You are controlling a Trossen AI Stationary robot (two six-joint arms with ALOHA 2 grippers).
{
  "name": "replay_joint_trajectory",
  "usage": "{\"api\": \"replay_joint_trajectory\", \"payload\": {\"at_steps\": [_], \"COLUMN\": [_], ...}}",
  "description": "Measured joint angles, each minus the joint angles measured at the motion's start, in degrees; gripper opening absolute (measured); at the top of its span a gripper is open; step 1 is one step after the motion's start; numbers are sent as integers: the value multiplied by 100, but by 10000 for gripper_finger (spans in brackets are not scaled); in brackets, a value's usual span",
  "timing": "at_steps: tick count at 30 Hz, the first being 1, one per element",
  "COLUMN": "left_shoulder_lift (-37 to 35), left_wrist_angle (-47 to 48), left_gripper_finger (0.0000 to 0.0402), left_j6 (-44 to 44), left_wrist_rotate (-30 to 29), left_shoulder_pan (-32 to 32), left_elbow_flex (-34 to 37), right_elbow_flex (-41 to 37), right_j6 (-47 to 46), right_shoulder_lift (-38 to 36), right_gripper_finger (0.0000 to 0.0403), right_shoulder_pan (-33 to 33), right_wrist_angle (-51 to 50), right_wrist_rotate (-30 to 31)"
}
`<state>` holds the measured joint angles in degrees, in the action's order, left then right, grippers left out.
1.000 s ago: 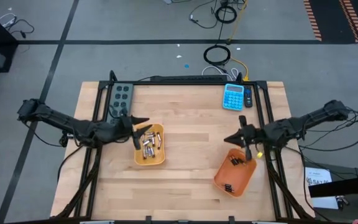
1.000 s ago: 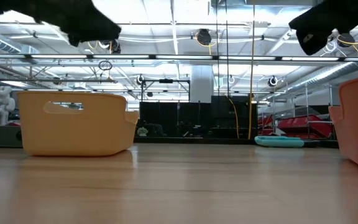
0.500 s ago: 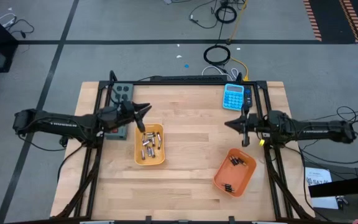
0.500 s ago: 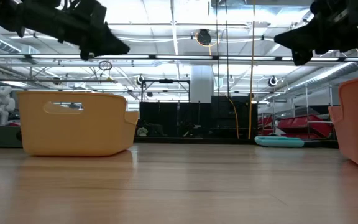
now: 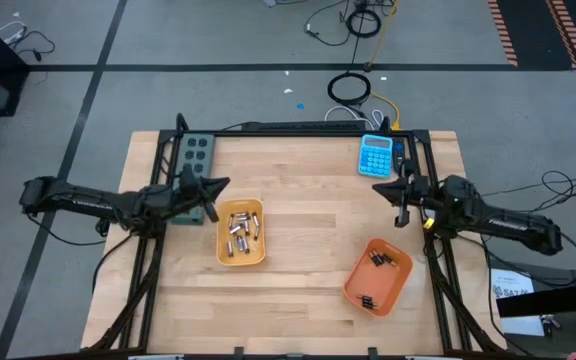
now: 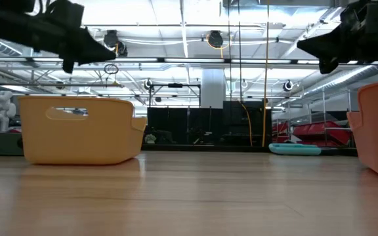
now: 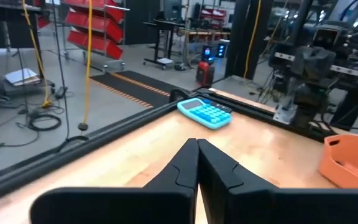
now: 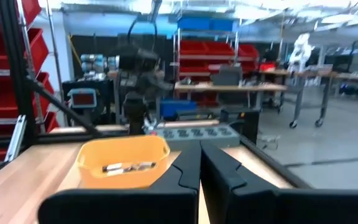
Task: Sort batteries
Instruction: Return to Home Position
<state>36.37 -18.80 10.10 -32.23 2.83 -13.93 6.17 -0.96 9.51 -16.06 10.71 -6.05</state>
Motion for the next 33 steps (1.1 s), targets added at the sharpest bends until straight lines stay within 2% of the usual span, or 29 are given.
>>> {"api": "replay_joint_trajectory", "payload": {"at_steps": [5, 12, 21, 26, 33], "left_shoulder_lift": [-173, -322, -453, -454, -454], "left_wrist_angle": [-388, -317, -179, 275, 739], "left_gripper_finger": [11, 11, 10, 10, 10], "left_j6": [158, 160, 163, 471, 1011], "left_wrist_rotate": [-108, -742, -886, -994, -1115], "left_shoulder_pan": [188, 545, 742, 743, 743], "left_elbow_flex": [400, 620, 773, 773, 824], "right_elbow_flex": [0, -283, -540, -538, -538], "right_j6": [50, 170, 554, 336, 98], "right_shoulder_lift": [-400, -954, -924, -924, -924], "right_gripper_finger": [0, 0, 0, 0, 0], "right_shoulder_pan": [-100, -128, -126, -126, -126], "right_wrist_angle": [-166, -369, -392, -738, -535], "right_wrist_rotate": [20, 67, 313, 301, 348]}}
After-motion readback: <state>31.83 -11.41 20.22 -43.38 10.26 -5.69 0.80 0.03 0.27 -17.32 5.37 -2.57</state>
